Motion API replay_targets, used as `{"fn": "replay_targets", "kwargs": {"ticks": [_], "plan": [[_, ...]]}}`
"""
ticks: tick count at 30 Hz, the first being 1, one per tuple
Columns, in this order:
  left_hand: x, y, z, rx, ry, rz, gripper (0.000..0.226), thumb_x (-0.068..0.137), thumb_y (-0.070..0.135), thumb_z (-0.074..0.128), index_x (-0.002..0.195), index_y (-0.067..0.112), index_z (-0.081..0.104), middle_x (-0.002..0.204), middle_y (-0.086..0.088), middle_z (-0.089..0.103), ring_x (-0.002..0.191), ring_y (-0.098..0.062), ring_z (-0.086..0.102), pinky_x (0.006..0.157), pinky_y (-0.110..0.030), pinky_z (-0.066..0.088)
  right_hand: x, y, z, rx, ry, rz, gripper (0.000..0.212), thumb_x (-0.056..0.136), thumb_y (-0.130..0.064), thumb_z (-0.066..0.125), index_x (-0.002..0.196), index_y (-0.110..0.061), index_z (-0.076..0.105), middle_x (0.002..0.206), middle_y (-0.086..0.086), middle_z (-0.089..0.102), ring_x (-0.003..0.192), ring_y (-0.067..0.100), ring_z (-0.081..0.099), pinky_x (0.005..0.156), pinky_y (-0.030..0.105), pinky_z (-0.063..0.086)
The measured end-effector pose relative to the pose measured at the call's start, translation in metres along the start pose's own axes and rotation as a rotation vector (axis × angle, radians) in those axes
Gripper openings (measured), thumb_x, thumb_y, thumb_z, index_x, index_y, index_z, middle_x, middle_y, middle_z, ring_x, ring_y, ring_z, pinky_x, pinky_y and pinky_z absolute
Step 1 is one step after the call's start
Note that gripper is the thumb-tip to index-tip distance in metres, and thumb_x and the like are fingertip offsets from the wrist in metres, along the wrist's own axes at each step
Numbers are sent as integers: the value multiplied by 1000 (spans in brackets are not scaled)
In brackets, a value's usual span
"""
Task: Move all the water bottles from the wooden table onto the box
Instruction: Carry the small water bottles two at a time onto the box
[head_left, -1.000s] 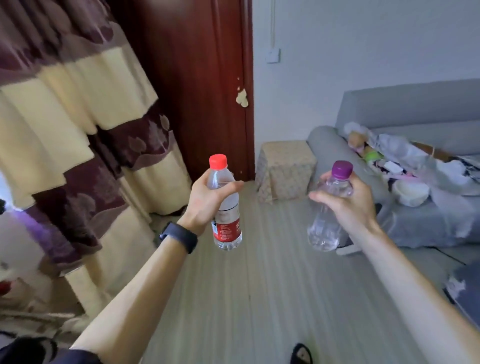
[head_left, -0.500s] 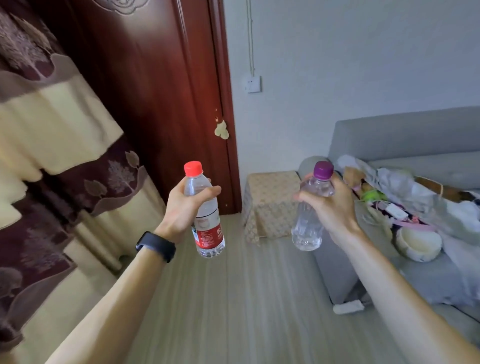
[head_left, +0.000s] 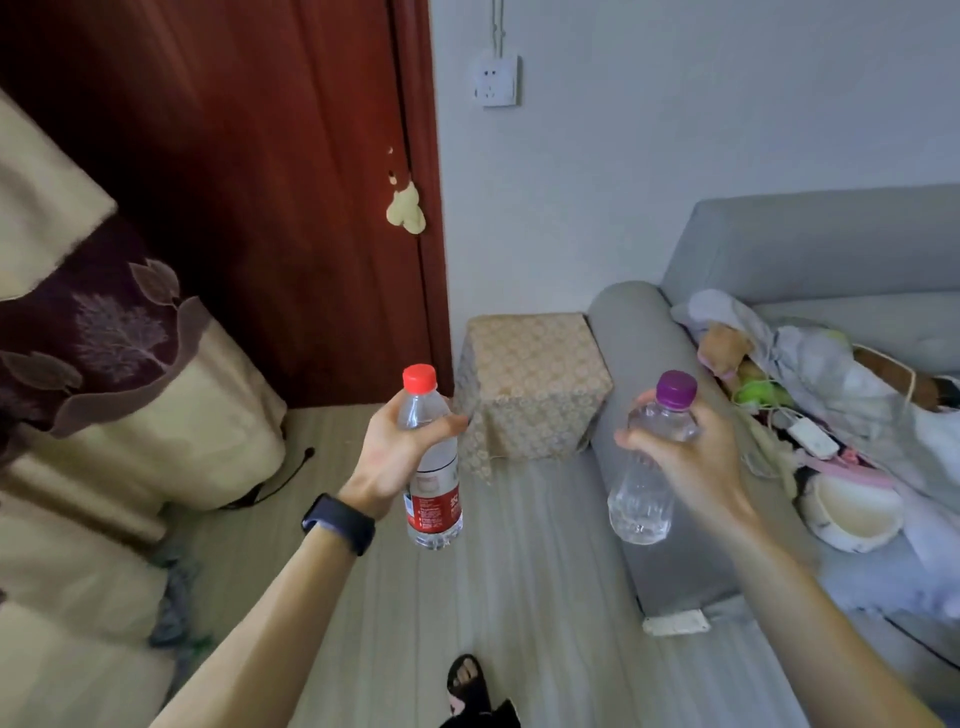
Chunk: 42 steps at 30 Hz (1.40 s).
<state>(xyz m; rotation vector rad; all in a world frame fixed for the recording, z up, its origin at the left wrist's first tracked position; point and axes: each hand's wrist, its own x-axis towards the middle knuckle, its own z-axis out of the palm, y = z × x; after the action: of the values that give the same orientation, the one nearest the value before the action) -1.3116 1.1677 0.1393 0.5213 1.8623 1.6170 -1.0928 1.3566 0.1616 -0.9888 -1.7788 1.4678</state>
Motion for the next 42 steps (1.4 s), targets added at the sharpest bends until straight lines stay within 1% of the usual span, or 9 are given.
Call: {"fn": "replay_targets", "kwargs": {"ticks": [4, 7, 17, 23, 25, 30, 35, 40, 42], "plan": [[68, -13, 14, 55, -38, -96, 30, 79, 15, 82, 97, 1, 63, 76, 3, 67, 67, -9, 65, 69, -27, 51, 45, 28, 5, -34, 90, 79, 30, 72, 1, 84, 91, -18, 70, 83, -3, 72, 80, 8, 68, 76, 30, 52], [118, -21, 25, 102, -63, -152, 32, 78, 16, 83, 99, 2, 64, 76, 3, 68, 68, -9, 67, 70, -28, 52, 79, 50, 3, -17, 148, 143, 28, 73, 7, 80, 96, -6, 69, 82, -1, 70, 71, 0, 65, 71, 26, 50], [286, -24, 81, 180, -58, -239, 24, 77, 24, 85, 92, 17, 67, 78, 7, 72, 72, -10, 70, 73, -31, 52, 238, 103, 0, -35, 133, 303, 28, 73, 2, 84, 95, -8, 69, 83, 4, 70, 75, 16, 64, 75, 36, 53], [360, -28, 126, 134, -9, -289, 32, 79, 40, 83, 94, 18, 65, 86, 4, 72, 80, -12, 71, 72, -27, 53, 349, 111, -8, -150, 14, 306, 25, 75, -21, 87, 92, -19, 68, 84, -1, 71, 82, 16, 67, 80, 39, 54], [380, -36, 136, 149, 5, -315, 39, 78, 50, 81, 97, 21, 65, 94, 2, 74, 86, -13, 72, 77, -29, 54, 381, 119, -6, -178, -24, 315, 26, 77, -28, 86, 91, -18, 67, 85, -5, 70, 81, 9, 66, 79, 36, 52], [441, -61, 158, 184, 8, -375, 53, 71, 68, 75, 105, 28, 67, 99, 6, 75, 94, -14, 72, 90, -39, 56, 454, 149, 16, -194, -106, 371, 22, 83, -46, 76, 84, -26, 69, 80, -7, 70, 83, 17, 68, 81, 40, 54], [513, -81, 186, 247, 76, -401, 49, 79, 72, 65, 107, 32, 57, 99, 10, 70, 91, -8, 67, 80, -31, 52, 514, 175, 45, -221, -141, 436, 20, 88, -48, 71, 96, -30, 72, 95, -12, 72, 96, 6, 66, 84, 30, 49], [579, -92, 219, 339, 39, -394, 44, 91, 66, 52, 121, 35, 48, 103, 4, 68, 92, -14, 65, 77, -34, 48, 566, 196, 63, -299, -138, 436, 17, 92, -49, 65, 95, -32, 65, 93, -17, 69, 86, -15, 59, 74, 14, 42], [599, -97, 230, 392, -17, -364, 42, 93, 66, 49, 122, 36, 47, 96, 4, 68, 87, -15, 66, 76, -36, 51, 583, 209, 67, -323, -124, 436, 20, 93, -50, 62, 92, -30, 62, 92, -12, 68, 85, -8, 60, 73, 17, 43]]}}
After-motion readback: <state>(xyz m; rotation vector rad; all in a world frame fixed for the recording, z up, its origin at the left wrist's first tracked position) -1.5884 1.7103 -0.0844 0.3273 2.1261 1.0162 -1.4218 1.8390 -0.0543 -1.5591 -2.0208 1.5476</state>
